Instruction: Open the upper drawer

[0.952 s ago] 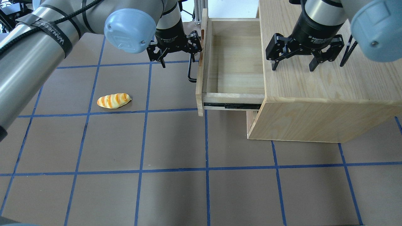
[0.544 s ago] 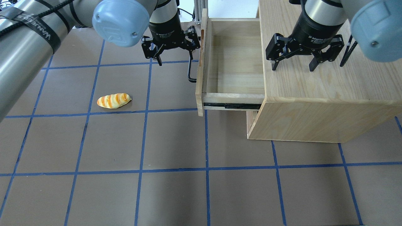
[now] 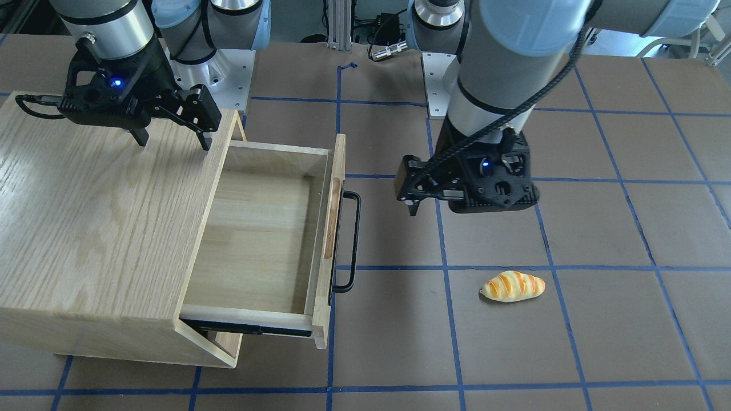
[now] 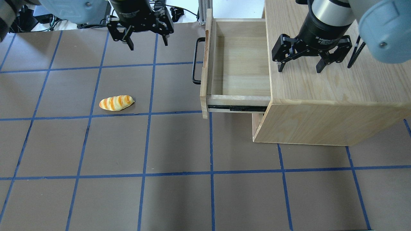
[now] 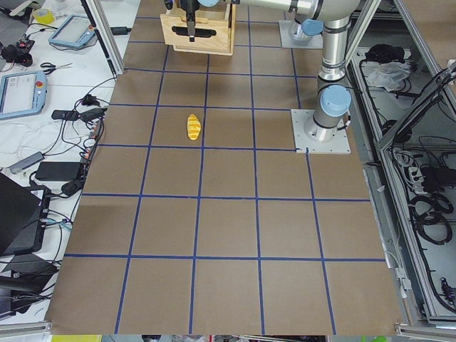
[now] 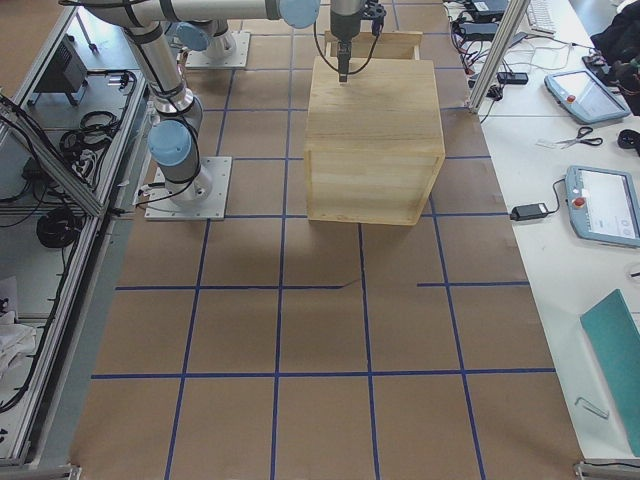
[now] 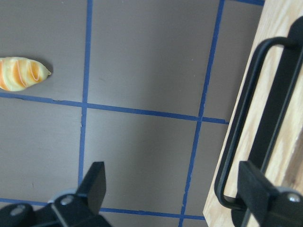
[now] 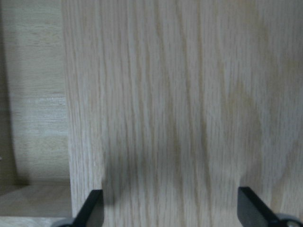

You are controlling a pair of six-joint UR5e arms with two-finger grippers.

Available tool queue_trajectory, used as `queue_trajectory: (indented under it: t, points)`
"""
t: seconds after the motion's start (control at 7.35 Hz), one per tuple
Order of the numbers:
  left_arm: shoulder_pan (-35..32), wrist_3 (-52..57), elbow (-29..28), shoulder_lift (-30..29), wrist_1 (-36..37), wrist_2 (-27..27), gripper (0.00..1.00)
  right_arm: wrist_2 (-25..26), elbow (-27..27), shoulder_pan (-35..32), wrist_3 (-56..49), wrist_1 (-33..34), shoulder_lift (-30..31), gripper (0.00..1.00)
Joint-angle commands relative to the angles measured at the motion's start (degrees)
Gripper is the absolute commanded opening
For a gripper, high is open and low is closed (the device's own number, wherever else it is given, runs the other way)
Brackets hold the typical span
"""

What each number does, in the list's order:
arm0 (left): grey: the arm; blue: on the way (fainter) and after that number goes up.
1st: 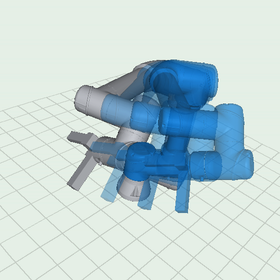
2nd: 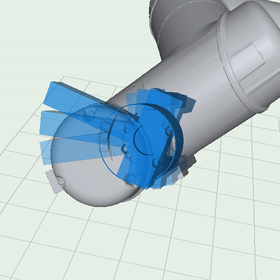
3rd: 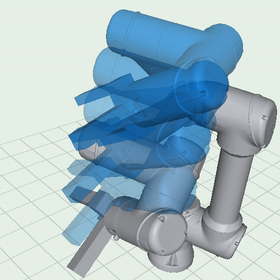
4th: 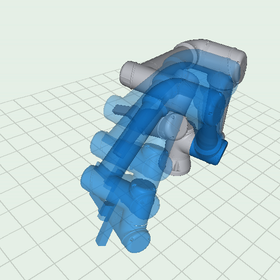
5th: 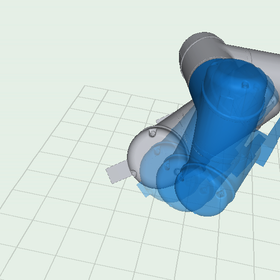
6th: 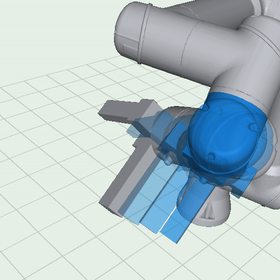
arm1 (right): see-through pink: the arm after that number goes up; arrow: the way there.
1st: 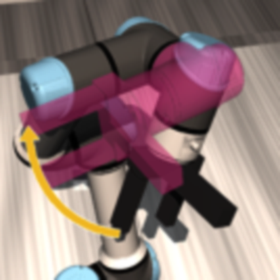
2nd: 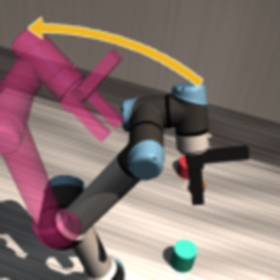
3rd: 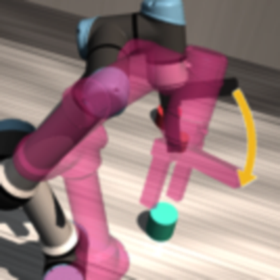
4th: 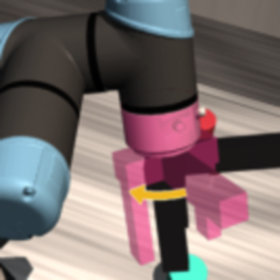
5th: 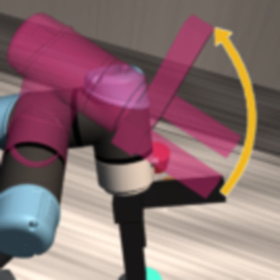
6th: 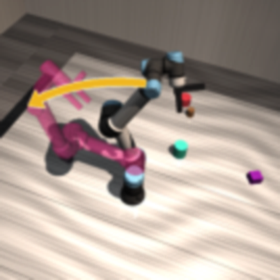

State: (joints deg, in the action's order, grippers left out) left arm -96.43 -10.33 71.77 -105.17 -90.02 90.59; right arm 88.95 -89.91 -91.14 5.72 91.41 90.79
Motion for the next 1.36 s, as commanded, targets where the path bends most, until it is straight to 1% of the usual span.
queue_trajectory:
  t: [0.0,0.14,0.27,0.41,0.82,1.22]
  points:
    - [6.1,9.1,0.8,2.2,-0.4,0.7,1.0,0.0,0.0,0.0,0.0,0.0,0.0,1.0]
    - [7.7,11.8,2.5,2.7,-0.3,1.2,1.0,0.0,0.0,0.0,0.0,0.0,0.0,1.0]
    - [10.0,14.0,5.8,3.4,1.4,0.8,1.0,0.0,0.0,0.0,0.0,0.0,0.0,1.0]
    - [11.4,14.7,7.7,4.4,3.3,1.0,1.0,0.0,0.0,0.0,0.0,0.0,0.0,1.0]
    - [10.8,14.9,8.7,7.7,2.4,1.3,1.0,0.0,0.0,0.0,0.0,0.0,0.0,1.0]
    - [10.7,15.0,12.2,10.2,2.6,0.9,1.0,0.0,0.0,0.0,0.0,0.0,0.0,1.0]
